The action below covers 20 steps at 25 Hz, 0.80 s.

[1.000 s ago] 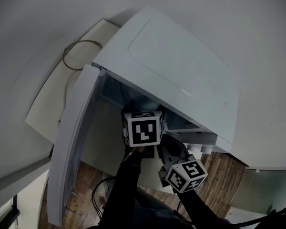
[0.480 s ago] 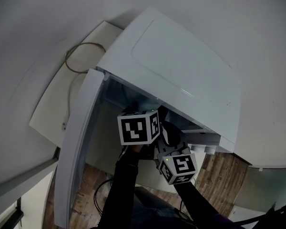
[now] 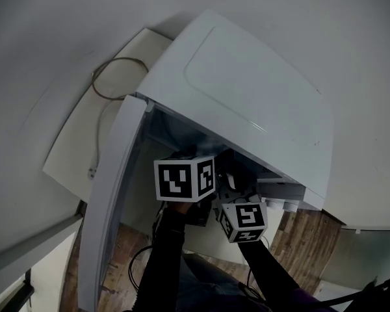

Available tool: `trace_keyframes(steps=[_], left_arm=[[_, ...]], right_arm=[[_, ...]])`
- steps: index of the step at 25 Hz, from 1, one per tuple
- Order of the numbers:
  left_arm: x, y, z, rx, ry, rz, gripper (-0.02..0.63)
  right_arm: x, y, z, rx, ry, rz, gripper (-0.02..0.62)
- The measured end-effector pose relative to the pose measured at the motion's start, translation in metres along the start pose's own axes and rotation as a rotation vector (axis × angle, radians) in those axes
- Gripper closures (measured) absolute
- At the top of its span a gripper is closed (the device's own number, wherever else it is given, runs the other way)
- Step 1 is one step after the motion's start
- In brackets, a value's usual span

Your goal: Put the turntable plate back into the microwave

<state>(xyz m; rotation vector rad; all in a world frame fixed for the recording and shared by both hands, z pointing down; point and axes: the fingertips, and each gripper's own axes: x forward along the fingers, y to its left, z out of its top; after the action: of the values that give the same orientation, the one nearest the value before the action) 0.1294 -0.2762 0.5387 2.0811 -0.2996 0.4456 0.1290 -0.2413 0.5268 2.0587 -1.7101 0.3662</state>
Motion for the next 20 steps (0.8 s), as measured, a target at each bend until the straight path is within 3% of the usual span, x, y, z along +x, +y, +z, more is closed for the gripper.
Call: trace_keyframes(steps=[7, 11, 16, 18, 20], left_arm=[[-0.011, -0.005, -0.013, -0.067, 0.100, -0.146, 0.202], [-0.018, 0.000, -0.033, -0.004, 0.159, -0.128, 0.207], [-0.031, 0.010, -0.039, -0.083, 0.022, -0.162, 0.258], [-0.035, 0.018, -0.042, -0.106, 0.002, -0.137, 0.258], [-0.042, 0.030, -0.045, -0.095, -0.024, -0.063, 0.320]], right_arm=[[0.006, 0.001, -0.011, 0.030, 0.024, 0.007, 0.505], [0.010, 0.003, -0.011, 0.040, 0.028, 0.014, 0.505], [0.020, 0.004, -0.010, 0.055, 0.028, 0.042, 0.503], [0.020, 0.006, -0.014, 0.038, 0.042, 0.051, 0.503], [0.020, 0.006, -0.017, 0.056, 0.042, 0.057, 0.503]])
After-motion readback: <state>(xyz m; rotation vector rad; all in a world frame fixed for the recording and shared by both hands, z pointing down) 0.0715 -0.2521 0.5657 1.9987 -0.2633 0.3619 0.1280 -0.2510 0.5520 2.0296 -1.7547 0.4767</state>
